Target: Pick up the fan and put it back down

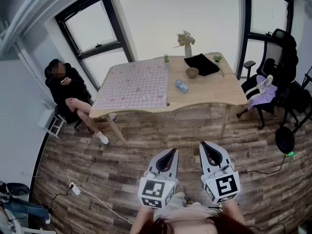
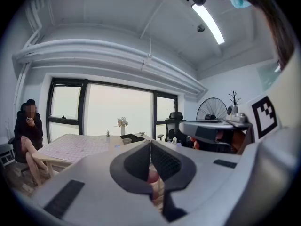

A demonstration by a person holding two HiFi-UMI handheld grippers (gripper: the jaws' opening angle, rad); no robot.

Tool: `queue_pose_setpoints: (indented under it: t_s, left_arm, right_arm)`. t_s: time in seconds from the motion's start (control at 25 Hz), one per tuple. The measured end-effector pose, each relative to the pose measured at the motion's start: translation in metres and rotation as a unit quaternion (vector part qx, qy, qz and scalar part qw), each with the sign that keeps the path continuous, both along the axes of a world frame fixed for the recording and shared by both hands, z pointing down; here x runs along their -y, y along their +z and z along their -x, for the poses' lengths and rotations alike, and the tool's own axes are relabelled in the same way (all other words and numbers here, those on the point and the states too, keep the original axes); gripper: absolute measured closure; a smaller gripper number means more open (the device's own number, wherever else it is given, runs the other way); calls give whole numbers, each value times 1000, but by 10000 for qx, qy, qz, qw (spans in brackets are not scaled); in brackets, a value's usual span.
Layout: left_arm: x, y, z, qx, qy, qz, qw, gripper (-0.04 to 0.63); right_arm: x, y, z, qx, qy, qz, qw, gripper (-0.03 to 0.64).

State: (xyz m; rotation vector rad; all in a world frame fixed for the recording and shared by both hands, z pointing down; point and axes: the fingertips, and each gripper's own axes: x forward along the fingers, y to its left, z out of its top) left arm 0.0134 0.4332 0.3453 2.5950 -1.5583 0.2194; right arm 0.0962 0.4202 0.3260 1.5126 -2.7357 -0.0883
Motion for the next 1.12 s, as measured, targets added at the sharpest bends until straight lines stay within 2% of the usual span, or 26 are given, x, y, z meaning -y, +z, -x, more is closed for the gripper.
queue_pose_setpoints:
  t_s: [0.48, 0.76, 1.12]
  left_arm:
    - [33, -1, 8, -49, 109, -76, 9999, 584]
    - [64, 6, 18, -97, 170, -61, 9998, 584]
    - [113, 3, 41, -123, 339, -120, 9993, 584]
  right_arm:
    - [29, -2, 8, -76, 92, -56, 9999, 618]
    - [55, 2, 19, 42, 98, 121, 9999, 618]
    - [102, 2, 43, -62, 217, 65, 9997, 617]
